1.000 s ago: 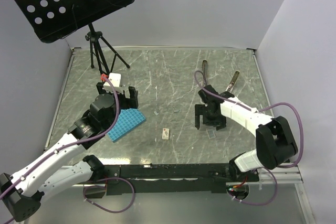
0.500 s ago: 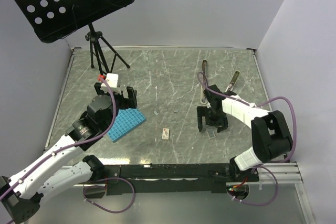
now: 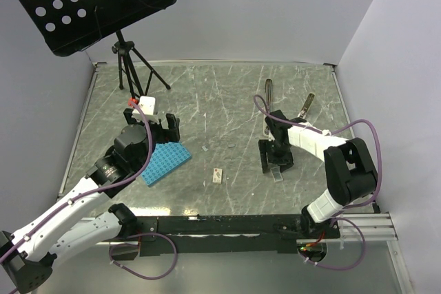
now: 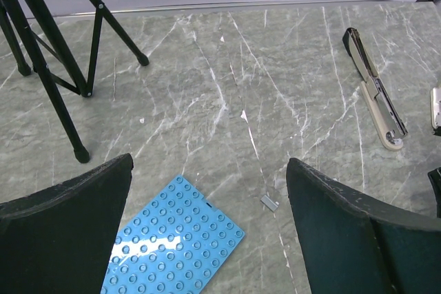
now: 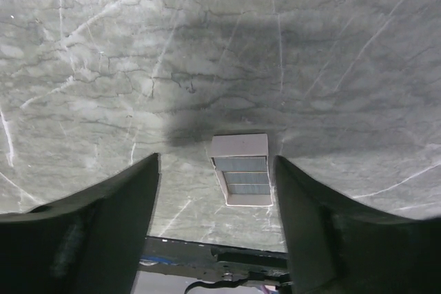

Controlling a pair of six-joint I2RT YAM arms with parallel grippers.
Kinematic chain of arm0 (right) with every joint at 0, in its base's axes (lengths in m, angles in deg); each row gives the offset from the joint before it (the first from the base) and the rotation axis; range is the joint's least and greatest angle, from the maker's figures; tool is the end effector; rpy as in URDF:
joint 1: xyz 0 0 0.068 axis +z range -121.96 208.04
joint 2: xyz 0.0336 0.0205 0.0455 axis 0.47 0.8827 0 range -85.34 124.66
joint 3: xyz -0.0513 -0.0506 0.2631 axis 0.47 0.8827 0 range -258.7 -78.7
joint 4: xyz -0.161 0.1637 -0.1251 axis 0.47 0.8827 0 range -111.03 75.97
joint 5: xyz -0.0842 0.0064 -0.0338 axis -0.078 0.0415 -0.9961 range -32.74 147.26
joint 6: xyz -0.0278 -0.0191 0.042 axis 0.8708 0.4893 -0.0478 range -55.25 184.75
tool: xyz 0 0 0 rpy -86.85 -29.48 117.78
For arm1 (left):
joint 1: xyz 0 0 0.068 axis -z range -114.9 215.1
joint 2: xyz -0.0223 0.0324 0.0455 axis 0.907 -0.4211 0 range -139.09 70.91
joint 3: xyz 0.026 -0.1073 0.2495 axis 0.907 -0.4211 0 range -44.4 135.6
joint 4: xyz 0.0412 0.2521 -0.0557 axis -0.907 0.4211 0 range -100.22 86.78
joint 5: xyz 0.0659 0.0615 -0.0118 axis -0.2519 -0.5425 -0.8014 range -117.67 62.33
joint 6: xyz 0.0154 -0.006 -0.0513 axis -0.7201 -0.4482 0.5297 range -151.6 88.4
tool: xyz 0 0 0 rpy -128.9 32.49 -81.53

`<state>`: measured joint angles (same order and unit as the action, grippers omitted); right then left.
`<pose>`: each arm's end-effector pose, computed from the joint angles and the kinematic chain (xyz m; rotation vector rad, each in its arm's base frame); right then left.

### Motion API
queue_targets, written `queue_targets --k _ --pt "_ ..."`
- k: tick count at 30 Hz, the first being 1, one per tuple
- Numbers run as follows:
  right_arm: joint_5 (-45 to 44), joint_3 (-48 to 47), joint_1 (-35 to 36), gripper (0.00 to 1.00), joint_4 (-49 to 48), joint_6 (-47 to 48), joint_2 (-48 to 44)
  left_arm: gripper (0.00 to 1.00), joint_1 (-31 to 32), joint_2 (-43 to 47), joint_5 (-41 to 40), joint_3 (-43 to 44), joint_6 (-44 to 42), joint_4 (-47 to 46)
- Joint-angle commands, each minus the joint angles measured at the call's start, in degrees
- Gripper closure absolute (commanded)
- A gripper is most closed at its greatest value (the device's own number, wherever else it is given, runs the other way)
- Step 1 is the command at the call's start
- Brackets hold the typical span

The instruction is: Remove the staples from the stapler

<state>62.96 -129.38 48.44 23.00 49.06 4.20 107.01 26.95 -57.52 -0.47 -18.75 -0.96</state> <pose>0.2424 0.0939 0.1619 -0.1348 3.0448 0.2028 0.1446 -0.1060 0.3397 0.0532 1.7172 -0.2581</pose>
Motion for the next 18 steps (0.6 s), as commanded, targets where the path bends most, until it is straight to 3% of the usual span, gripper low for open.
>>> queue_targets --k 1,18 --pt "0.19 -1.97 -0.19 0.32 0.26 0.91 0.64 0.03 -0.16 0.28 -0.74 0.73 -0.19 -1.52" --pt "-0.51 -2.15 -0.01 0.53 0.71 0.83 1.34 0.03 -0.16 1.34 -1.0 0.46 -0.18 -1.52"
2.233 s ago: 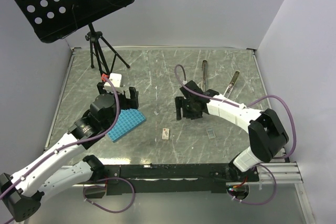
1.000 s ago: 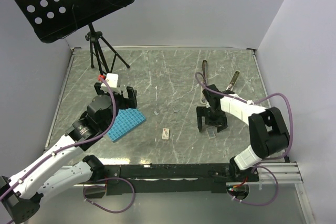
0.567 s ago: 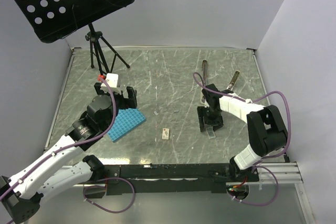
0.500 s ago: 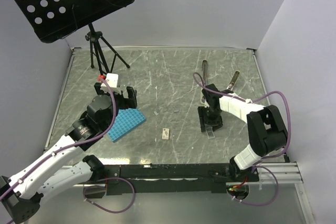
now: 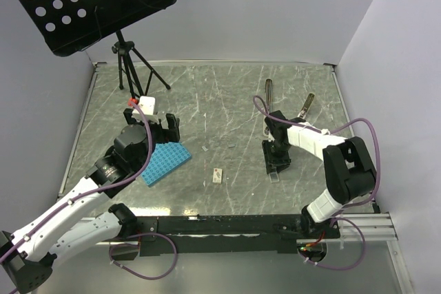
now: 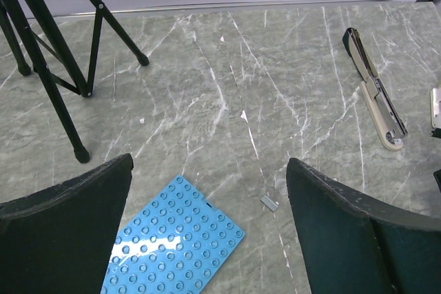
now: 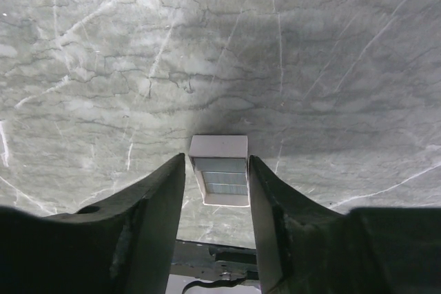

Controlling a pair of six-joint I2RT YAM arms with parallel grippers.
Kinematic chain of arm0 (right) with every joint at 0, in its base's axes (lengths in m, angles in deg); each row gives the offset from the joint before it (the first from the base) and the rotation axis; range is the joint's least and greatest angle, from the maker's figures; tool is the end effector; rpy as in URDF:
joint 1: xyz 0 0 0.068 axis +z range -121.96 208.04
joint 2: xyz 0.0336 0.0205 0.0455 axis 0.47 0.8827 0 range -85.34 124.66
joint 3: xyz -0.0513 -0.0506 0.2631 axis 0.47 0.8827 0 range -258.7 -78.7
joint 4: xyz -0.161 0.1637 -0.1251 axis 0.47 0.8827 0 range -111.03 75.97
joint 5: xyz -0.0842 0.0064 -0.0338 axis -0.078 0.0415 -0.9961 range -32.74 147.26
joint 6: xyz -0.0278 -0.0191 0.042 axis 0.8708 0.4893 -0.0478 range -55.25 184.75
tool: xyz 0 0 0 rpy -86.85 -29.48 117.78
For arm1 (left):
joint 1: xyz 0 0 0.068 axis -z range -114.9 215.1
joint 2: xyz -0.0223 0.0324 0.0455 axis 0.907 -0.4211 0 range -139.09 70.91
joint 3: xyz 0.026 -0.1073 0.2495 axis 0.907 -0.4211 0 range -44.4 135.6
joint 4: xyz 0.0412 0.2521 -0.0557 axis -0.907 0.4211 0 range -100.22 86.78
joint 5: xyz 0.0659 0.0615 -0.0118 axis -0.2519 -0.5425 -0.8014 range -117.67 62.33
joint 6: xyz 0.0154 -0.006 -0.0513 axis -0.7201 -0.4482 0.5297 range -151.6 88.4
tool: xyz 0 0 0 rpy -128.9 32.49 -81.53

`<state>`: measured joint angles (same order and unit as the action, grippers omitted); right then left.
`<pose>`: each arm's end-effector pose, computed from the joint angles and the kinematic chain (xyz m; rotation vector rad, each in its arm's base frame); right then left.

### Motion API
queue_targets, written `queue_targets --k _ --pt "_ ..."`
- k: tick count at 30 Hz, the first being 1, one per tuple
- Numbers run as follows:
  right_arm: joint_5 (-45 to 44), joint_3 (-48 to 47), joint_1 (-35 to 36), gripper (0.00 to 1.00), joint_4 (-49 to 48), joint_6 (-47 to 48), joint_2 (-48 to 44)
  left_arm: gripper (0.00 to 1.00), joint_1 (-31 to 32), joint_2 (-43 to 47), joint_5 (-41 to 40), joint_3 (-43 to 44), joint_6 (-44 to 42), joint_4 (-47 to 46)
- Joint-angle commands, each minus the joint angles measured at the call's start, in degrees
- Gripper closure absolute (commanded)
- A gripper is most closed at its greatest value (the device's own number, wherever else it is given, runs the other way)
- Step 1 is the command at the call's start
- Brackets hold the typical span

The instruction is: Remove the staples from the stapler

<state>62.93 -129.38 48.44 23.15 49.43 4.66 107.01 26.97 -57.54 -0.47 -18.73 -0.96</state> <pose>0.2424 0.0939 0.1600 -0.1443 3.0543 0.1973 0.1446 -0.1059 0.3397 0.0525 1.7169 -0.2583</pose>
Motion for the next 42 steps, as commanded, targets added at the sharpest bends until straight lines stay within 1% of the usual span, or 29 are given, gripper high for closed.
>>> queue_targets --k 1,7,16,20,32,35,38,39,42 --pt "-0.57 -2.41 0.07 0.54 0.64 0.46 1.14 0.03 -0.16 1.23 -0.98 0.46 -0.29 -1.52" --pt "-1.54 -3.38 0.25 0.54 0.64 0.46 2.64 0.03 -0.16 1.05 -1.07 0.55 -0.29 -1.52" --pt "-1.1 -3.64 1.04 0.61 -0.59 0.28 3.26 0.03 -0.07 1.05 -1.25 0.55 -0.29 -1.52" --pt "0.21 -4.69 2.27 0.62 -1.73 -0.16 3.08 0.03 -0.08 1.23 -1.6 0.46 -0.21 -1.61" --pt "1.89 -14.88 6.93 0.63 -2.61 -0.42 11.42 0.03 -0.16 1.84 -2.3 0.2 -0.12 -1.87" --pt "1.62 -16.73 8.33 0.61 -2.09 -0.42 12.83 0.03 -0.16 1.76 -2.56 0.2 -0.12 -1.96" --pt "1.01 -18.22 9.39 0.54 -1.47 -1.12 13.1 0.03 -0.16 1.67 -2.74 0.29 -0.12 -1.87" --pt "0.92 -18.49 9.57 0.47 -1.29 -1.47 12.75 0.03 -0.16 1.75 -2.74 0.29 -0.03 -1.87" --pt "-0.4 -20.33 10.01 0.38 -0.77 -2.71 11.87 0.03 -0.16 2.02 -3.18 0.29 -0.12 -2.05"
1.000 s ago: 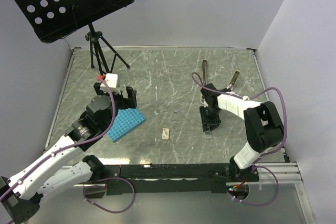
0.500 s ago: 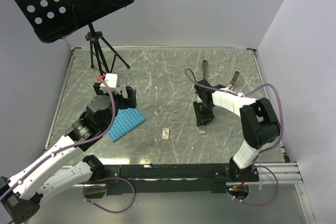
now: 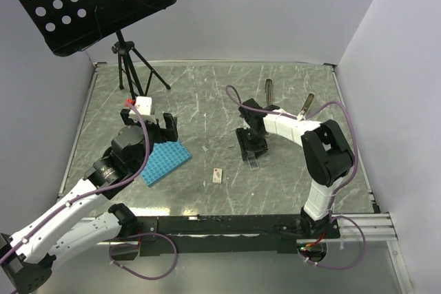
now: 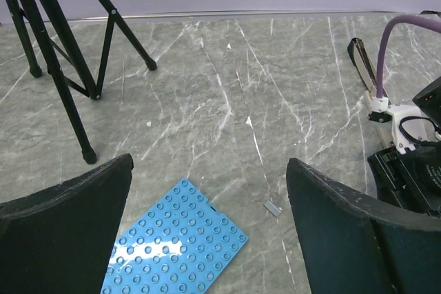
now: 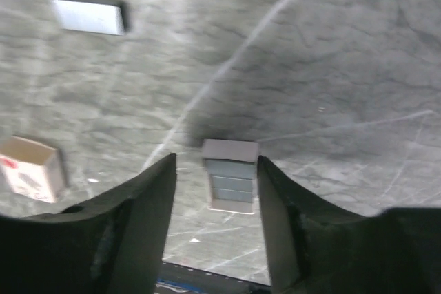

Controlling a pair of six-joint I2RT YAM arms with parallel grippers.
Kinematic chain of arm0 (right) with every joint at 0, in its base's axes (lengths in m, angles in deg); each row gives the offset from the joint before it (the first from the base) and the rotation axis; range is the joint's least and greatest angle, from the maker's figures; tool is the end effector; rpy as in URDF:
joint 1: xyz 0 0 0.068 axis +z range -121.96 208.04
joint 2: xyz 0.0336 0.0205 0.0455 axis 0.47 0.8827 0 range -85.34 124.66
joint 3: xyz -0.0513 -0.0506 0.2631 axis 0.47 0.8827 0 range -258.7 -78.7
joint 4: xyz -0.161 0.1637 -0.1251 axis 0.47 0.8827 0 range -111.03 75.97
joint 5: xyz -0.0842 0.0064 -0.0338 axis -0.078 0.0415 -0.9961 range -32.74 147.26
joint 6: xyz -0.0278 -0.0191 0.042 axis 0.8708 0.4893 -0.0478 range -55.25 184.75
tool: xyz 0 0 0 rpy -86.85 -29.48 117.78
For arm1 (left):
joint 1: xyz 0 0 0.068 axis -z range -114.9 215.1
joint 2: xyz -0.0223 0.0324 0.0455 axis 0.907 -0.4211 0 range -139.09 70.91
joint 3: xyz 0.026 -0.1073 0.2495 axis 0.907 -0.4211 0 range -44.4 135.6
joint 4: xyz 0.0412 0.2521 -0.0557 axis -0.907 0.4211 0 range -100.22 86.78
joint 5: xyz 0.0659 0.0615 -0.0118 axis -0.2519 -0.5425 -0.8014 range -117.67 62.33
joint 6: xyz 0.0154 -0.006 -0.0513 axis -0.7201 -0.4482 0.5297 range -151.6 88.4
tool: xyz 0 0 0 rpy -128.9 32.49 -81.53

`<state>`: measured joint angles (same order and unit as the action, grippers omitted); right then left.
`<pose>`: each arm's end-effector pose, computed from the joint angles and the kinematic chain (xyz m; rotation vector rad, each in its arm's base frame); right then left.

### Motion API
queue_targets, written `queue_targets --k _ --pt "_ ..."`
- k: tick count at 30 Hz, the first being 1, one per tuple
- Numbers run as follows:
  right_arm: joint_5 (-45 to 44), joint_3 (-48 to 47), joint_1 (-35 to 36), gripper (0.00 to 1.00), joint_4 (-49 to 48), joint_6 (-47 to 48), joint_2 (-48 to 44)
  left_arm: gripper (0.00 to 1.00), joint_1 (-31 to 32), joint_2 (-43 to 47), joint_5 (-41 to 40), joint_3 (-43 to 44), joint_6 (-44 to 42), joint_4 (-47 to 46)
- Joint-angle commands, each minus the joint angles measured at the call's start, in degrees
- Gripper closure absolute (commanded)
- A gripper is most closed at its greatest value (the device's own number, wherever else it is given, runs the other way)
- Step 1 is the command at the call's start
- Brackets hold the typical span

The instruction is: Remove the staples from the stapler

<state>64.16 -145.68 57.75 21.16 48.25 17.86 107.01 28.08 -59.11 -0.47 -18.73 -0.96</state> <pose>0.2892 0.1700 0.1671 -0.3622 2.9675 0.2847 0.1415 -0.1020 0.3428 0.0242 1.6980 -0.2455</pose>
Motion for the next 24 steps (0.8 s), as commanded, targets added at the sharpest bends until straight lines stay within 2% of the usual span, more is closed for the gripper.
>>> queue_targets --k 1,6,21,24 --pt "-2.41 -4.64 0.87 0.37 1.83 -1.87 -1.51 0.03 -0.16 1.08 -1.61 0.2 -0.03 -2.05" --pt "-4.08 -9.3 2.36 0.34 2.28 -3.02 -0.63 0.03 -0.16 1.96 -1.78 0.02 -0.21 -2.23" --pt "-6.37 -23.28 7.37 0.4 3.86 -4.08 11.58 0.02 -0.16 3.19 -2.57 -0.06 -0.38 -2.14" --pt "-4.18 -25.21 9.74 0.4 3.25 -3.03 12.38 0.01 -0.16 5.2 -4.41 -0.24 -0.38 -2.57"
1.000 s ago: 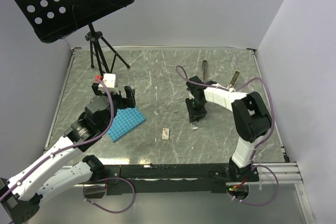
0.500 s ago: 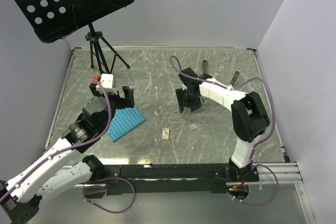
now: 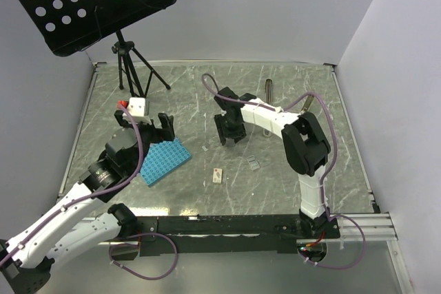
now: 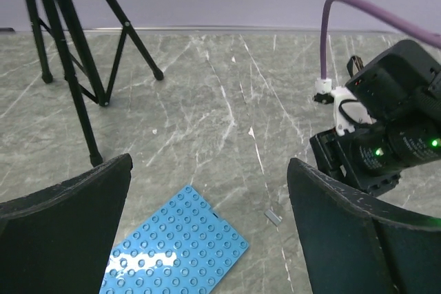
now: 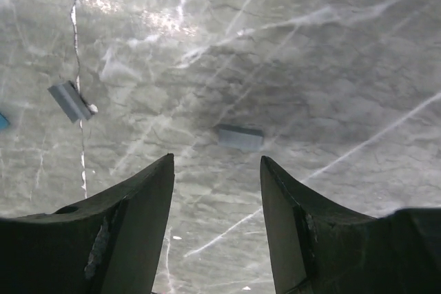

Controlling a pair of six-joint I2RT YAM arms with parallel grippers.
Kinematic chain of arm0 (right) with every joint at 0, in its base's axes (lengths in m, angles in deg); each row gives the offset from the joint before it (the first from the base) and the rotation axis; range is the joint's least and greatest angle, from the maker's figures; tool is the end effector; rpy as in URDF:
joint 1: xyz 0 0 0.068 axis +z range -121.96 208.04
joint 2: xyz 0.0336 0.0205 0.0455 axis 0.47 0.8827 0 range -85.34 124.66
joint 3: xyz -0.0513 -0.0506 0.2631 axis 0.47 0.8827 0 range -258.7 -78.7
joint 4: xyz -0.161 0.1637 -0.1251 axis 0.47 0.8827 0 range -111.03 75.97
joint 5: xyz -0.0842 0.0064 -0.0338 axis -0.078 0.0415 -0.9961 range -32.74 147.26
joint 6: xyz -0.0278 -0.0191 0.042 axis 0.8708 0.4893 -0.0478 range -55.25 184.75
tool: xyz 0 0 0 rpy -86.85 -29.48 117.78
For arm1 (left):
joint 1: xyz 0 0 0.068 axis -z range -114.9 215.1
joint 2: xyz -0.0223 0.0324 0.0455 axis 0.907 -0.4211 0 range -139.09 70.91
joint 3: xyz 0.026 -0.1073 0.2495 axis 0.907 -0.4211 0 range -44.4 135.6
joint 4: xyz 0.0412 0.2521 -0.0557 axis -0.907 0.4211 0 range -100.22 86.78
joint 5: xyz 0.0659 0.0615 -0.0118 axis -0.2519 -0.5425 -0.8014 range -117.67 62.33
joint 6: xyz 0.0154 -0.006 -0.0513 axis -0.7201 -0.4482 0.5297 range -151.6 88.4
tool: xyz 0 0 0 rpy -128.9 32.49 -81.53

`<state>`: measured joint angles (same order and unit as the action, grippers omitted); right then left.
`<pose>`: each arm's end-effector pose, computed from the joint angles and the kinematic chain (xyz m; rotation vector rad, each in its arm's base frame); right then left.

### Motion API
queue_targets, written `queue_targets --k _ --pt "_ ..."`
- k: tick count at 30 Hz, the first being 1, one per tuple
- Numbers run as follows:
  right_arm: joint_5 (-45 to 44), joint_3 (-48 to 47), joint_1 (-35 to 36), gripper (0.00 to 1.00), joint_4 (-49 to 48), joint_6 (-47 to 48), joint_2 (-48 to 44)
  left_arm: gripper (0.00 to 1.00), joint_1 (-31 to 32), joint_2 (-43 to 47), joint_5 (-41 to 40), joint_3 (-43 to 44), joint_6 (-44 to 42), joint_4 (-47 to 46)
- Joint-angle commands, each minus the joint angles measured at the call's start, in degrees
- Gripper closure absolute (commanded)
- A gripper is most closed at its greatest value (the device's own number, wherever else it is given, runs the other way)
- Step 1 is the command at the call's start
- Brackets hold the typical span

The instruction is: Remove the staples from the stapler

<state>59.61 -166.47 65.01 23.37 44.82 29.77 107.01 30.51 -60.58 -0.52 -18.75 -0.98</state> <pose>0.3279 0.2487 0.1893 -0.4344 2.8353 0.2713 0.1344 -0.0946 0.3489 -0.0121 1.6609 -0.2463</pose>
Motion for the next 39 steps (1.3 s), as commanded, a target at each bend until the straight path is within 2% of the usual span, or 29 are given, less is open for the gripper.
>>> queue_targets --k 1,7,15,19,31,39 --pt "0.37 -5.65 3.19 0.4 1.12 0.5 0.73 0.01 -0.16 3.74 -3.21 -0.98 -0.53 -3.69" --pt "0.11 -11.01 7.06 0.42 2.26 -0.47 5.64 0.01 -0.16 9.81 -4.71 -3.8 -1.68 -6.42" --pt "-0.77 -15.5 8.82 0.42 2.19 -8.55 8.9 0.01 -0.16 9.11 -4.45 -3.27 -1.5 -5.98" --pt "-1.03 -16.38 9.17 0.45 1.04 -7.59 10.75 0.01 -0.08 9.64 -4.1 -3.62 -1.68 -6.25" --pt "2.75 -18.23 9.26 0.44 -2.04 -3.46 13.82 0.01 -0.16 9.29 -3.48 -3.45 -1.68 -6.07" --pt "8.63 -15.69 9.44 0.44 -6.16 -1.7 13.83 0.01 -0.16 8.94 -3.48 -3.45 -1.68 -6.07"
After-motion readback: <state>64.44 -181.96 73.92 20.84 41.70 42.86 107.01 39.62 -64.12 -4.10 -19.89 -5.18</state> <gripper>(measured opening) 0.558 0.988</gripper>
